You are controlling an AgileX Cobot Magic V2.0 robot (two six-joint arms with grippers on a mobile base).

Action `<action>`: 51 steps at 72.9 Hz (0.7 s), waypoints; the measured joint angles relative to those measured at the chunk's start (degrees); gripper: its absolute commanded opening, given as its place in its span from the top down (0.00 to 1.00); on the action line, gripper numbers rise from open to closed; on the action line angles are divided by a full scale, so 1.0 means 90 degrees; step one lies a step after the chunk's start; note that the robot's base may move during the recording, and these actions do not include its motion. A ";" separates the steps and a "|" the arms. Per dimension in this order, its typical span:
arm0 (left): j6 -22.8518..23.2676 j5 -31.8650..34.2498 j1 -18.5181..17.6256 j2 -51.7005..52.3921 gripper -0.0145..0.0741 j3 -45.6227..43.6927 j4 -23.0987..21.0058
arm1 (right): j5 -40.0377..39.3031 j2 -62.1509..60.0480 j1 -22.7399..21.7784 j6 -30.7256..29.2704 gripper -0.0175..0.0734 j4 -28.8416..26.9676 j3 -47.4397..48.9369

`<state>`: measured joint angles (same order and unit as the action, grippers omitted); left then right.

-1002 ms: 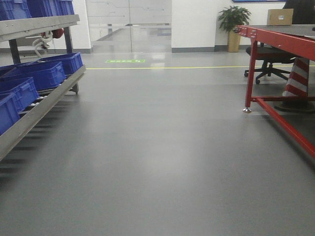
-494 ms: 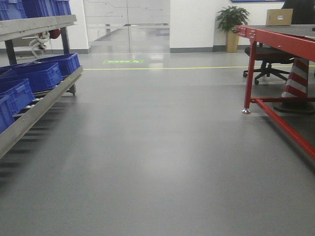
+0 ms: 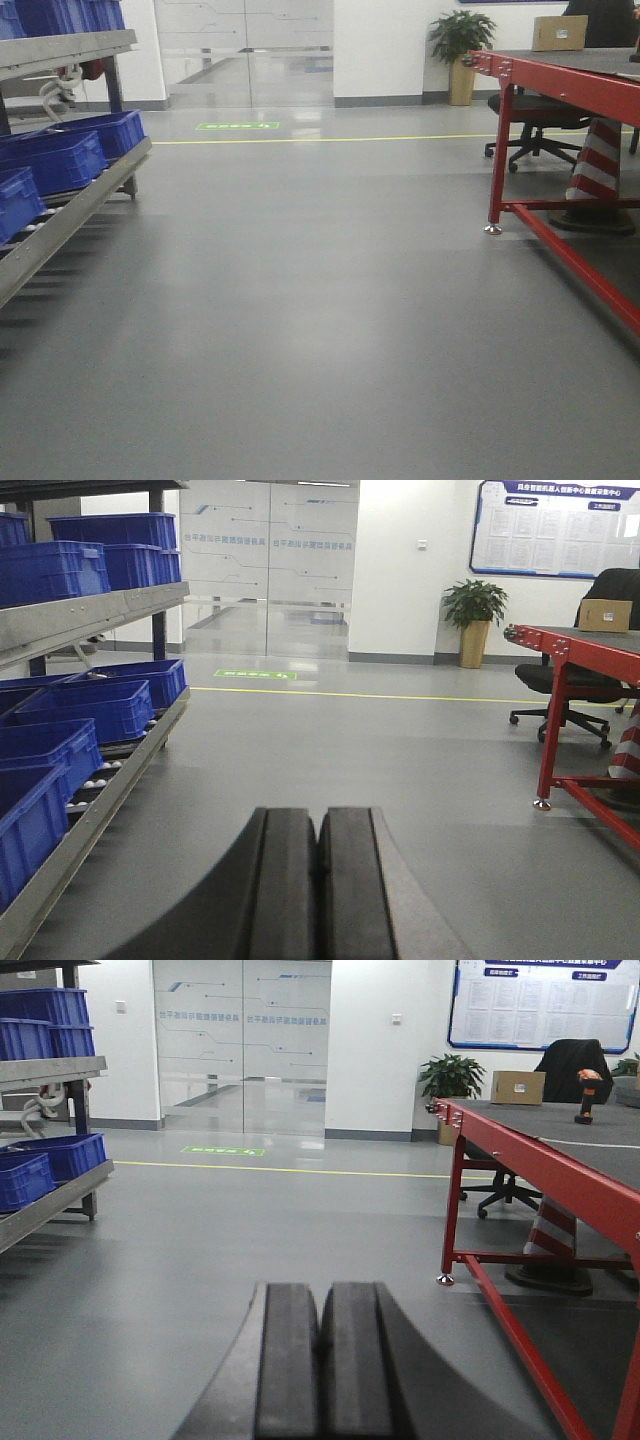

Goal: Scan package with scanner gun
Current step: 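Drive the base forward along the aisle toward the glass doors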

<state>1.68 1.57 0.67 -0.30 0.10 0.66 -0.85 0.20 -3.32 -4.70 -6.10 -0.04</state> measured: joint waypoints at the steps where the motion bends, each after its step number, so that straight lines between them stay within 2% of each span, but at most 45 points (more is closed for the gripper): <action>1: 0.0000 0.0000 0.0000 0.0000 0.96 0.0000 0.0000 | 0.0000 0.0000 0.0000 0.0000 0.99 0.0000 0.0000; 51: 0.0000 0.0000 0.0000 0.0000 0.96 0.0000 0.0000 | 0.0000 0.0000 0.0000 0.0000 0.99 0.0000 0.0000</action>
<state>1.68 1.57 0.67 -0.30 0.10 0.66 -0.85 0.20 -3.32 -4.70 -6.10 -0.04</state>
